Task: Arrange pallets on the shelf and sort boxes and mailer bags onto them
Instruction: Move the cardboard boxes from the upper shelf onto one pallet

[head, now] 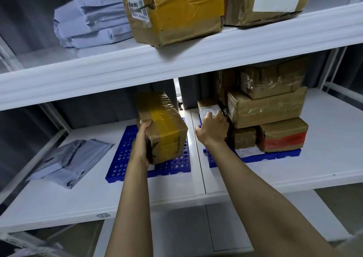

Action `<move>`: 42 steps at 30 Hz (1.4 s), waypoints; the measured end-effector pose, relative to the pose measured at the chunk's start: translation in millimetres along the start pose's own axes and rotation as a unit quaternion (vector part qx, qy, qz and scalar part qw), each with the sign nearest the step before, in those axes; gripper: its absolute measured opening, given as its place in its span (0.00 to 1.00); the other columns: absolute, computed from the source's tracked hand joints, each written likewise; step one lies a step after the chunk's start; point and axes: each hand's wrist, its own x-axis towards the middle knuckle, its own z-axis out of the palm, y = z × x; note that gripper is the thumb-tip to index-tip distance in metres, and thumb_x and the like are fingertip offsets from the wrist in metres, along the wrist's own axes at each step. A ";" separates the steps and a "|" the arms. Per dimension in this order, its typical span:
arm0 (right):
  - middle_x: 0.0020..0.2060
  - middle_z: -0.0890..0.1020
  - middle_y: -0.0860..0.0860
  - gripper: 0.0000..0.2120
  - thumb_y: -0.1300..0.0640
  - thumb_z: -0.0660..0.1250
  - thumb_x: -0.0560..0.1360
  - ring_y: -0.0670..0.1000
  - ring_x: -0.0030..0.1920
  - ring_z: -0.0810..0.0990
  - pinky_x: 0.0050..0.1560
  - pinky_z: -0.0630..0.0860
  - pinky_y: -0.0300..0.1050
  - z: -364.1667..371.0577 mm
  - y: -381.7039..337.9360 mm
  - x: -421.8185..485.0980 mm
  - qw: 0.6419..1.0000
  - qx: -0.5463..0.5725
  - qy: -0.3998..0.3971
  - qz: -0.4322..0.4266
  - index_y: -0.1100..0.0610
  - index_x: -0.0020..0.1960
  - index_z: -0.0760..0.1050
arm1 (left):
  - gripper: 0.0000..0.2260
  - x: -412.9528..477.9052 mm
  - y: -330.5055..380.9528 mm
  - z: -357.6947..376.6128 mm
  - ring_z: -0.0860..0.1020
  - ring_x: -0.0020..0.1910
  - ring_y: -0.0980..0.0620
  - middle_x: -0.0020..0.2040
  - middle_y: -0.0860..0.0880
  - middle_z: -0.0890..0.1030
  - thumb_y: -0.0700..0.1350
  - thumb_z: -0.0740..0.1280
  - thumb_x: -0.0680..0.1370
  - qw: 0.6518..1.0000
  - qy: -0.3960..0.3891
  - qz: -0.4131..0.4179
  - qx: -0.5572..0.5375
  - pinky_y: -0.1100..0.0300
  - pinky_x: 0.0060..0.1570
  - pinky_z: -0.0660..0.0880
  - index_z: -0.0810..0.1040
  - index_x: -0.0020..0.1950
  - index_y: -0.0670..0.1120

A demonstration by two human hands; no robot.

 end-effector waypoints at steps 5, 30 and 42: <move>0.67 0.68 0.63 0.34 0.40 0.67 0.71 0.63 0.66 0.65 0.64 0.65 0.54 11.6 0.0 8.0 0.997 -0.074 0.010 0.027 0.61 0.68 0.66 | 0.23 9.5 4.7 4.4 0.77 0.53 0.44 0.54 0.46 0.79 0.66 0.62 0.73 1.000 -0.028 0.000 -0.002 0.45 0.56 0.73 0.73 0.61 0.53; 0.65 0.69 0.56 0.26 0.41 0.63 0.76 0.59 0.62 0.68 0.56 0.71 0.50 -33.0 18.4 -15.0 0.988 0.043 0.126 -0.074 0.56 0.67 0.69 | 0.19 7.0 -16.6 39.4 0.74 0.51 0.42 0.52 0.43 0.77 0.67 0.61 0.72 0.995 -0.068 -0.067 -0.021 0.49 0.44 0.74 0.74 0.51 0.53; 0.66 0.72 0.59 0.26 0.41 0.59 0.78 0.64 0.69 0.64 0.62 0.69 0.55 -118.0 15.3 -17.3 0.982 0.054 0.140 -0.111 0.60 0.66 0.72 | 0.31 12.4 -15.1 71.1 0.74 0.59 0.37 0.60 0.40 0.78 0.71 0.61 0.68 0.987 -0.121 -0.073 -0.078 0.37 0.59 0.71 0.78 0.60 0.52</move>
